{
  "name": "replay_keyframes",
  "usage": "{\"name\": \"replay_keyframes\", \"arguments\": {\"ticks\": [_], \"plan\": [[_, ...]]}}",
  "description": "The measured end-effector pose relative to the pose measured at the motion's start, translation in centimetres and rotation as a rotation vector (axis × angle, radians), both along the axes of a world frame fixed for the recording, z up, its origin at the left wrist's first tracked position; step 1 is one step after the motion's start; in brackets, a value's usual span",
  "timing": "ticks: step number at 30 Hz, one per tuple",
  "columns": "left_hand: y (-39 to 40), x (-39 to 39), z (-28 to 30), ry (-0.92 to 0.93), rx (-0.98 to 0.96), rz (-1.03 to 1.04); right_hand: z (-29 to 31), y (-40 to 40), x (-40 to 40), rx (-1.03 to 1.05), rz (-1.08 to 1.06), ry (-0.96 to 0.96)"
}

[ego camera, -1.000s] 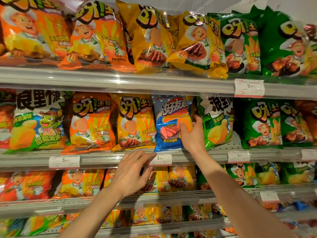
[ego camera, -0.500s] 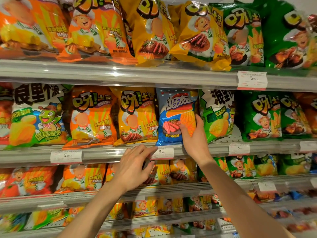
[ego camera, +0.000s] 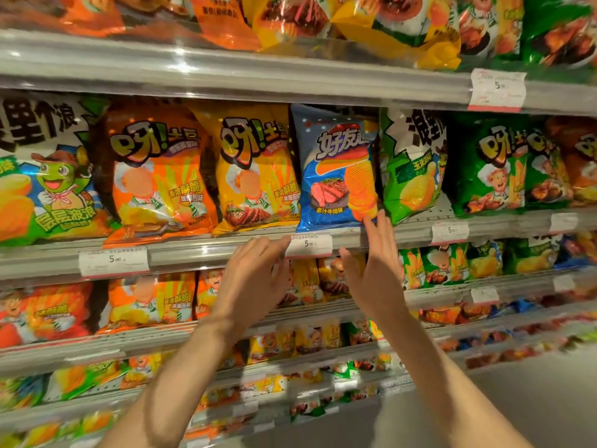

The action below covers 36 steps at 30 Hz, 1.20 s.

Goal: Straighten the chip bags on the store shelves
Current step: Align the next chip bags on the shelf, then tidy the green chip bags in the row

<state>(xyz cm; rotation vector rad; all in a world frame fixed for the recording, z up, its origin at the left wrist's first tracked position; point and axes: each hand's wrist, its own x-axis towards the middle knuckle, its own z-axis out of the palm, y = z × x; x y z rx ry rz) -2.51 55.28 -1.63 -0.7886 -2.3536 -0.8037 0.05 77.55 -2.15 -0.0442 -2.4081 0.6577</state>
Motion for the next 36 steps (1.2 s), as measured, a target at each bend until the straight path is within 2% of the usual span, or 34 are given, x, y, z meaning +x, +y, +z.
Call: {"name": "replay_keyframes", "arguments": {"ticks": [7, 11, 15, 18, 24, 28, 32, 36], "plan": [[1.2, 0.7, -2.0, 0.002, 0.044, 0.119, -2.2, 0.9, 1.2, 0.000, 0.027, -0.063], [2.5, 2.1, -3.9, 0.009, 0.148, 0.180, -4.3, 2.7, 2.4, 0.037, 0.045, -0.052], [6.3, 4.7, -5.1, -0.183, 0.324, 0.273, -6.7, 5.7, 3.8, -0.103, 0.026, -0.087], [10.8, 6.3, -6.5, -0.264, 0.399, 0.299, -8.2, 9.6, 4.5, -0.197, 0.102, -0.117], [22.2, 7.7, -7.5, -0.393, 0.331, 0.415, -8.7, 21.9, 5.7, -0.279, 0.139, -0.317], [27.4, 8.2, -6.8, -0.391, 0.301, 0.398, -9.2, 29.5, 5.0, -0.305, 0.129, -0.441], [30.5, 8.1, -5.5, -0.346, 0.240, 0.376, -8.1, 34.0, 4.8, -0.343, 0.121, -0.369], [32.2, 7.0, -3.5, -0.269, 0.193, 0.336, -5.8, 36.4, 4.3, -0.280, 0.049, -0.282]]}}
